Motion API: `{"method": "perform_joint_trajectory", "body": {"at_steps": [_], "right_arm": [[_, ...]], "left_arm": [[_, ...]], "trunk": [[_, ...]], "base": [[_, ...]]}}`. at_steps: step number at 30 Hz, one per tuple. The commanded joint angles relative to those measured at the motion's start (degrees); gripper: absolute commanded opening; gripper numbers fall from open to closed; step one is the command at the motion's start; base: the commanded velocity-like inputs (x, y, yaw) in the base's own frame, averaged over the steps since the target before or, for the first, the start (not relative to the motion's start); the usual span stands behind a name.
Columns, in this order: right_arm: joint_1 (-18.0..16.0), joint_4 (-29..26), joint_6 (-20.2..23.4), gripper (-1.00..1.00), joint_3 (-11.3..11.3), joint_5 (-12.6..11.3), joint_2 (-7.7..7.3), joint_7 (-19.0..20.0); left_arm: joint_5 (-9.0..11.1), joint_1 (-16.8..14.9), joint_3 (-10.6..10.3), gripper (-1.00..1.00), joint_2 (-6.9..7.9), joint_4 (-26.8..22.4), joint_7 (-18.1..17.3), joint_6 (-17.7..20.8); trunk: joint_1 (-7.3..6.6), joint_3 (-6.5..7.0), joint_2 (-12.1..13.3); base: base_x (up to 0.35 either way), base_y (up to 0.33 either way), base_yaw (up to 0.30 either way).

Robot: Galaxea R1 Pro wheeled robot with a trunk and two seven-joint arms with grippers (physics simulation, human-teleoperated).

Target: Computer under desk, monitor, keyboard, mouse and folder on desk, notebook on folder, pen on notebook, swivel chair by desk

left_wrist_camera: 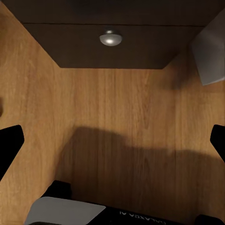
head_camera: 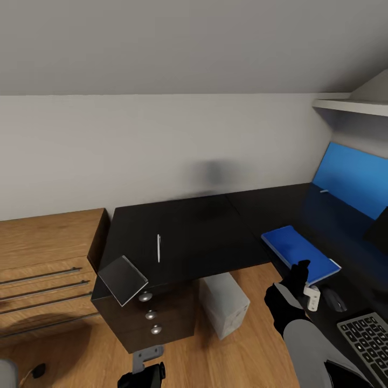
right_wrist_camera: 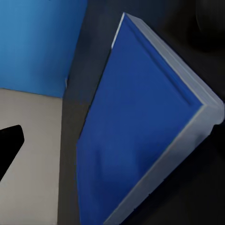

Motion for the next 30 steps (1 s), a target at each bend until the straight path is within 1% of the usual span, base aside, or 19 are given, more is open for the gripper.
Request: {"method": "perform_joint_trajectory", "body": {"at_steps": [1, 9, 30], "right_arm": [[-0.04, -0.02, 0.02, 1.0, -0.17, -0.6, 0.04, 0.58], [-0.04, -0.02, 0.02, 1.0, -0.16, -0.52, 0.04, 0.65], [-0.04, -0.11, 0.02, 1.0, -0.25, -0.51, 0.04, 0.84]], "left_arm": [[0.28, -0.06, -0.16, 1.0, 0.06, -0.09, 0.43, 0.18], [0.13, -0.06, -0.16, 1.0, 0.09, -0.09, 0.58, 0.11], [0.22, -0.06, -0.16, 1.0, 0.13, -0.01, 0.52, 0.1]], "trunk": [[0.0, -0.06, -0.04], [0.0, -0.06, -0.04], [-4.61, 3.71, 8.39]], "base": [[-0.002, 0.001, 0.0], [0.0, 0.0, 0.0], [0.0, 0.0, 0.0]]}}
